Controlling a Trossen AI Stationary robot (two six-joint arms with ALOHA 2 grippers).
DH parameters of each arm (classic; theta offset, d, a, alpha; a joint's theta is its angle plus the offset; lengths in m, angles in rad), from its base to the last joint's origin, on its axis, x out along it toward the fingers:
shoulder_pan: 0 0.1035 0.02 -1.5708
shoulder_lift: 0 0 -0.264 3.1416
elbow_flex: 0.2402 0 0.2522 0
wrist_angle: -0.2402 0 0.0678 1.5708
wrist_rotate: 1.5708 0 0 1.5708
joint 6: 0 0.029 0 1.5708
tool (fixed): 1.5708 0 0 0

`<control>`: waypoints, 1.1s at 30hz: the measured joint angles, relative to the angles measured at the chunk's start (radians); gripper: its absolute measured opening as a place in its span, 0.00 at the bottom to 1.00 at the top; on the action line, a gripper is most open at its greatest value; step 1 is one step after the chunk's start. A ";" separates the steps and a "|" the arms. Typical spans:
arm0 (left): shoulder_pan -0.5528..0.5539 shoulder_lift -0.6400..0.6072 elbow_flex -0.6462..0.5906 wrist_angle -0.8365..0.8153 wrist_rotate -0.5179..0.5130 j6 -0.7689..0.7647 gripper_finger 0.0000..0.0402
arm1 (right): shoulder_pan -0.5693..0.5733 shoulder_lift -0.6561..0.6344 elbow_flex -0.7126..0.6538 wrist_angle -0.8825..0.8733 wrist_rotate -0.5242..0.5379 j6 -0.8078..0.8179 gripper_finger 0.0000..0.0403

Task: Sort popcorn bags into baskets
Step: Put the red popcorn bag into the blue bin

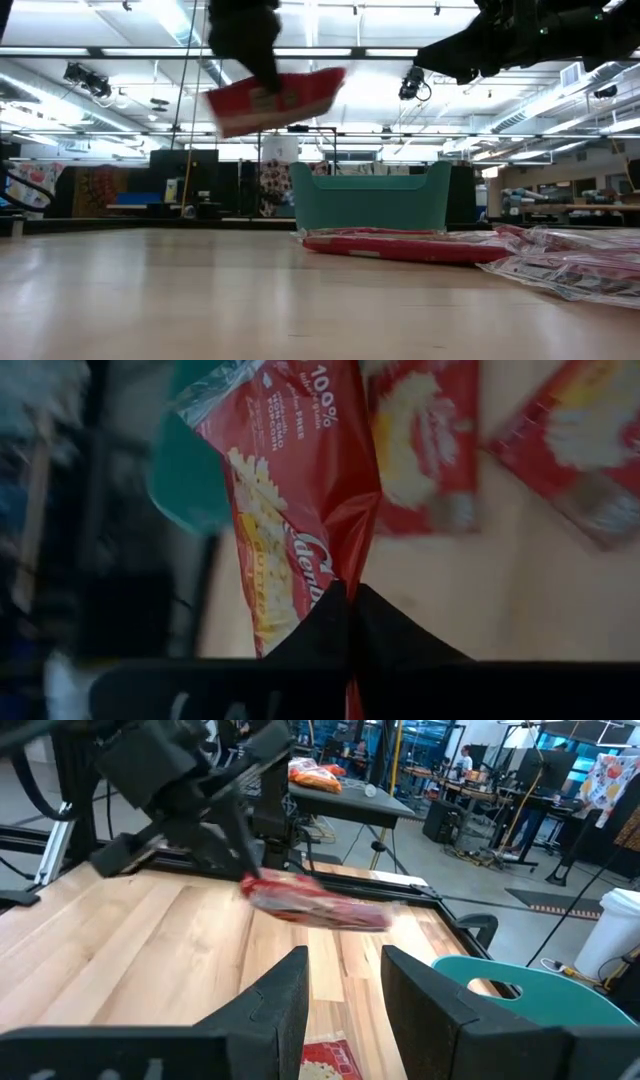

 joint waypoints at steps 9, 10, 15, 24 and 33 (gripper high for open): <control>0.184 -0.002 0.000 0.210 0.024 0.452 0.01 | 0.000 0.000 0.000 0.000 0.000 -0.003 0.33; 0.204 -0.002 0.000 0.238 0.024 0.498 0.01 | 0.000 0.000 0.000 0.000 0.000 -0.003 0.33; 0.297 0.002 0.000 0.414 0.076 0.689 0.01 | 0.000 0.000 0.000 0.000 0.000 -0.014 0.33; 0.445 0.050 -0.002 0.623 0.193 0.848 0.01 | 0.000 0.000 0.000 -0.002 0.000 -0.014 0.33; 0.516 0.157 -0.003 0.772 0.264 0.993 0.01 | -0.002 -0.004 -0.001 -0.025 0.024 -0.022 0.33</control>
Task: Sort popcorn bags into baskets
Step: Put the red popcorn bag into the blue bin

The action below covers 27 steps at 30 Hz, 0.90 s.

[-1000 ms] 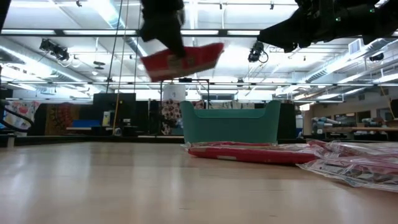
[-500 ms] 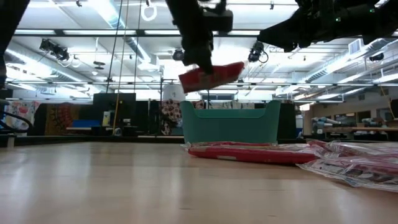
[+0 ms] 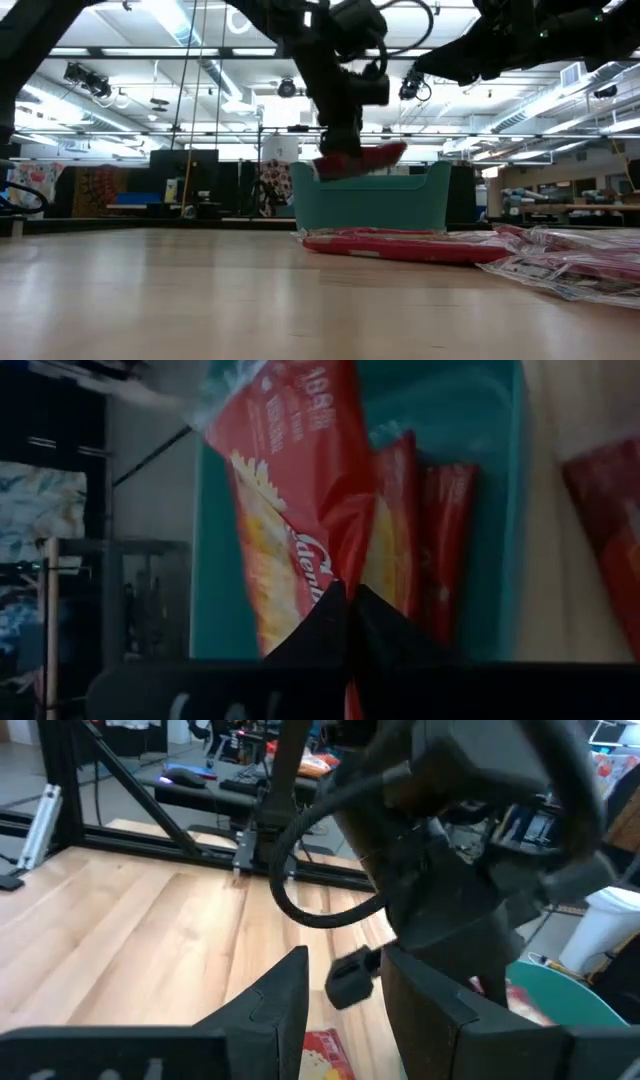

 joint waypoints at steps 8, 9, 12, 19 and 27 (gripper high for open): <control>0.033 0.062 0.001 0.079 0.077 0.036 0.03 | 0.000 -0.004 0.000 -0.008 0.003 -0.007 0.33; 0.037 0.064 0.001 0.071 0.091 0.035 0.04 | 0.000 -0.008 0.000 -0.016 0.003 -0.007 0.33; 0.041 0.069 0.001 0.077 0.100 0.019 0.10 | 0.000 -0.015 0.000 -0.024 0.003 -0.007 0.33; 0.018 0.056 0.001 0.065 0.049 0.018 0.29 | 0.000 -0.016 0.000 -0.026 0.003 -0.007 0.33; -0.053 -0.039 0.002 -0.045 0.138 -0.067 0.34 | 0.000 -0.016 0.000 -0.027 0.003 -0.007 0.33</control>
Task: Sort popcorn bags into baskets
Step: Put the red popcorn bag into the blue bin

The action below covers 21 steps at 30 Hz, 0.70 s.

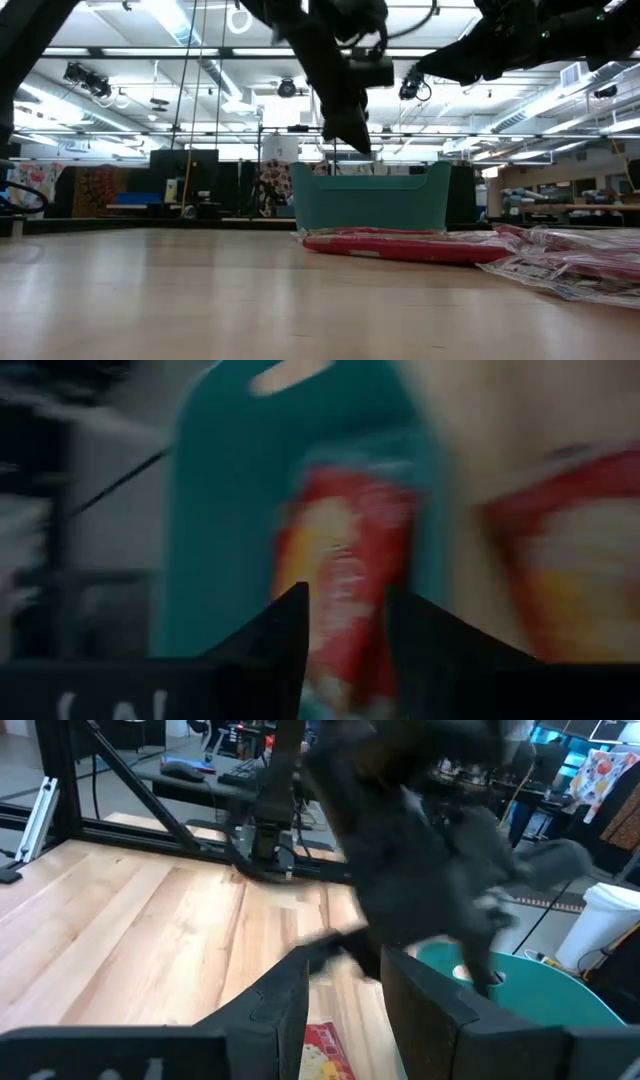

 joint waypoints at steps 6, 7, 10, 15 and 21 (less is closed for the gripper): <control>-0.062 -0.015 0.000 -0.126 0.225 -0.257 0.34 | 0.000 0.000 0.000 0.001 0.000 0.000 0.33; -0.072 -0.008 0.001 -0.124 0.234 -0.303 0.34 | 0.000 0.000 0.000 0.001 0.000 0.000 0.33; -0.099 0.012 0.000 -0.147 0.237 -0.401 0.34 | 0.000 0.000 0.000 0.005 0.000 0.000 0.33; -0.145 0.062 0.000 -0.109 0.179 -0.494 0.34 | 0.000 0.000 0.000 0.008 0.000 0.000 0.33; -0.180 0.136 0.000 -0.050 0.113 -0.513 0.34 | 0.001 0.001 0.000 0.009 -0.001 0.000 0.33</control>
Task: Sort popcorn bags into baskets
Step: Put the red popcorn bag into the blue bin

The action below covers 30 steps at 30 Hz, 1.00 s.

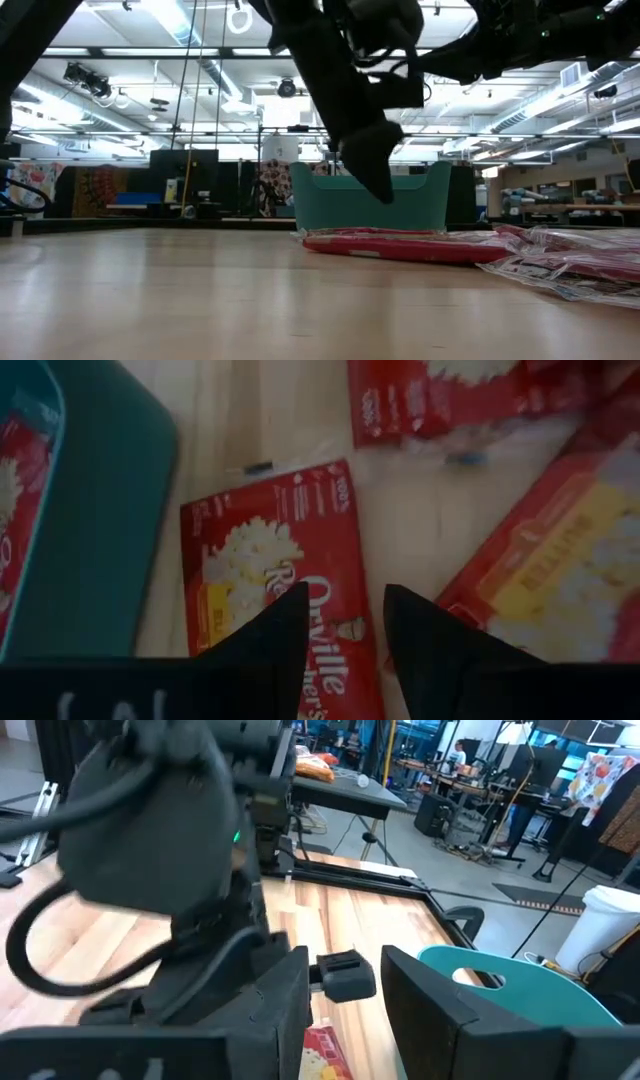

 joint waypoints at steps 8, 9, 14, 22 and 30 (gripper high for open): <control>-0.015 0.062 0.000 0.038 -0.028 -0.015 0.44 | 0.000 0.000 0.000 -0.002 0.000 0.000 0.33; -0.014 0.066 0.000 0.031 -0.029 -0.016 0.47 | 0.000 0.000 0.000 -0.002 0.000 0.000 0.33; -0.008 0.076 0.000 0.024 -0.096 -0.014 0.57 | 0.000 0.000 0.000 -0.001 -0.004 0.000 0.33; 0.009 0.092 0.001 -0.030 -0.063 0.009 0.53 | 0.000 0.000 0.000 -0.002 -0.006 0.001 0.33; 0.014 0.108 0.004 -0.035 -0.057 0.012 0.40 | 0.000 0.000 0.000 -0.001 -0.007 0.007 0.33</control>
